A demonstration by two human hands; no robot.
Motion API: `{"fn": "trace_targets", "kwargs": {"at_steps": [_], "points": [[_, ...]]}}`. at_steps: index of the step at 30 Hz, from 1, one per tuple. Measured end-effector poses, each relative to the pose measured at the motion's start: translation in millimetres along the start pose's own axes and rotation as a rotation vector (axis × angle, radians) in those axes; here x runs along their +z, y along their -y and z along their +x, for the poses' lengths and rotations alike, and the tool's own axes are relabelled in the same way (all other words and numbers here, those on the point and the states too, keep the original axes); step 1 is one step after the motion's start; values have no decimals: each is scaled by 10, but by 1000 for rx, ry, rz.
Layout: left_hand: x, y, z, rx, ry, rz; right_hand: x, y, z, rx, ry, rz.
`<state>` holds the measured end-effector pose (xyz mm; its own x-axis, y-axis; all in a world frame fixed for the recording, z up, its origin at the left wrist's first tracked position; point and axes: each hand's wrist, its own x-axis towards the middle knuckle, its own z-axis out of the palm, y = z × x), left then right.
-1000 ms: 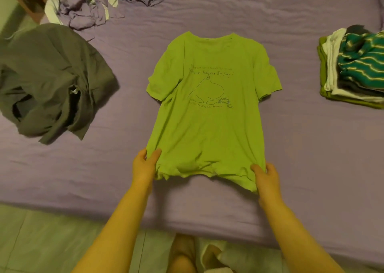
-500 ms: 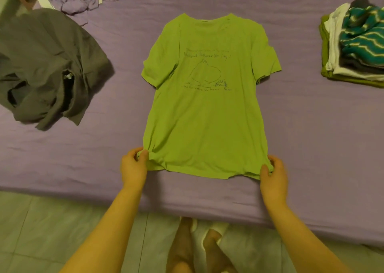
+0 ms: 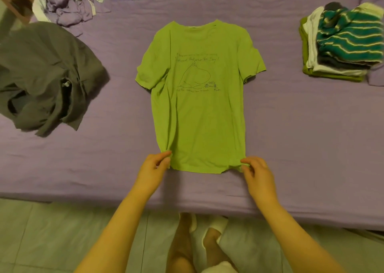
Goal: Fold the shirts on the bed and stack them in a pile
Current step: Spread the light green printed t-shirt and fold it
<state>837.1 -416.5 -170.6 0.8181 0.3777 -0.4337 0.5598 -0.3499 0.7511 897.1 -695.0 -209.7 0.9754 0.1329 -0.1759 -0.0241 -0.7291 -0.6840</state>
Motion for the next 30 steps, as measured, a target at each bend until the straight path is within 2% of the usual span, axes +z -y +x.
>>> {"fn": "trace_targets", "kwargs": {"at_steps": [8,11,17,20,24,26,28,30], "points": [[-130,31,-108,68,-188,396,-93,83,-42,79,13,-160],[-169,-1,-175,59,-256,422,-96,92,-26,57,103,-282],[-183,-78,-248,101,-344,445,-51,183,18,-45,175,-357],[-246,-47,-224,154,-324,444,-49,184,47,-31,179,-388],[-473,6,-137,140,-173,405,-198,219,68,64,74,-405],[-662,9,-91,89,-125,352,-314,239,65,51,-8,-350],[-811,18,-36,22,-119,394,-409,229,84,24,-49,-300],[-837,24,11,-56,-50,506,-426,201,115,18,23,-261]]}}
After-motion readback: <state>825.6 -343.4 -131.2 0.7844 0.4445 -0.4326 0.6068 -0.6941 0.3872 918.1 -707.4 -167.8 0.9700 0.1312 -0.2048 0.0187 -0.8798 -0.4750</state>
